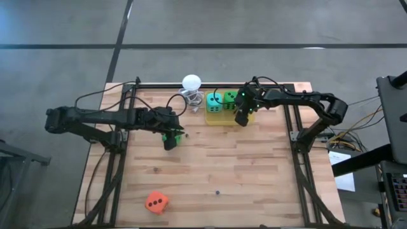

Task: Pick & Place Dice
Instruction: Put the small yellow dice into the yellow bin

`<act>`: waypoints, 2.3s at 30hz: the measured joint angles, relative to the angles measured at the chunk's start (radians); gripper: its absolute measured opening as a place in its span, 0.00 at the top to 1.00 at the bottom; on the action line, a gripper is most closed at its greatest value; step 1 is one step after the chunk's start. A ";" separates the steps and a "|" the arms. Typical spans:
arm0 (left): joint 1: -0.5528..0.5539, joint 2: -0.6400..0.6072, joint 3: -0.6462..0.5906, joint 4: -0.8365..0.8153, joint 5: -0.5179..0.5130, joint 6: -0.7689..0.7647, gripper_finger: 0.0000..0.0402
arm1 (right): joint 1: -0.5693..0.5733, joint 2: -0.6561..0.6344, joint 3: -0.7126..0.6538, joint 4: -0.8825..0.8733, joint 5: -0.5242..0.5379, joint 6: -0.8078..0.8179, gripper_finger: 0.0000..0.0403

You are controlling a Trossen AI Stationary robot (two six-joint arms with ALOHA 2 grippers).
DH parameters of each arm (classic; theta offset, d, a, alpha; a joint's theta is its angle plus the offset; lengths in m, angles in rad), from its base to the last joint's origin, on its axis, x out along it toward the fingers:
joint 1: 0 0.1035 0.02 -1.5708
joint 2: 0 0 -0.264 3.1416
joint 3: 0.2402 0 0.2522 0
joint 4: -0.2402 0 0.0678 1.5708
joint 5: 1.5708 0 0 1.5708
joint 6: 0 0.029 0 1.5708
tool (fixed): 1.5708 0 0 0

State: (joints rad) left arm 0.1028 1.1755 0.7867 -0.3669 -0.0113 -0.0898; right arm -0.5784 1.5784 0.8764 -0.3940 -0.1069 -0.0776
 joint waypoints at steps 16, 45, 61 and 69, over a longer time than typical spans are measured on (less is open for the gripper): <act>0.000 0.000 0.000 -0.005 0.002 -0.015 0.76 | 0.004 -0.008 0.006 -0.018 0.090 0.134 0.51; 0.000 0.000 0.000 -0.006 0.038 -0.038 0.76 | -0.009 0.000 0.062 -0.055 -0.012 0.255 0.35; 0.000 0.000 0.000 -0.007 0.038 -0.041 0.76 | 0.024 0.017 0.096 -0.160 0.116 0.250 0.33; 0.001 0.000 0.000 -0.010 0.039 -0.041 0.76 | 0.025 0.028 0.095 -0.140 -0.080 0.239 0.33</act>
State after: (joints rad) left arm 0.1040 1.1755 0.7868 -0.3773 0.0273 -0.1310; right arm -0.5537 1.6066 0.9710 -0.5335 -0.1867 0.1616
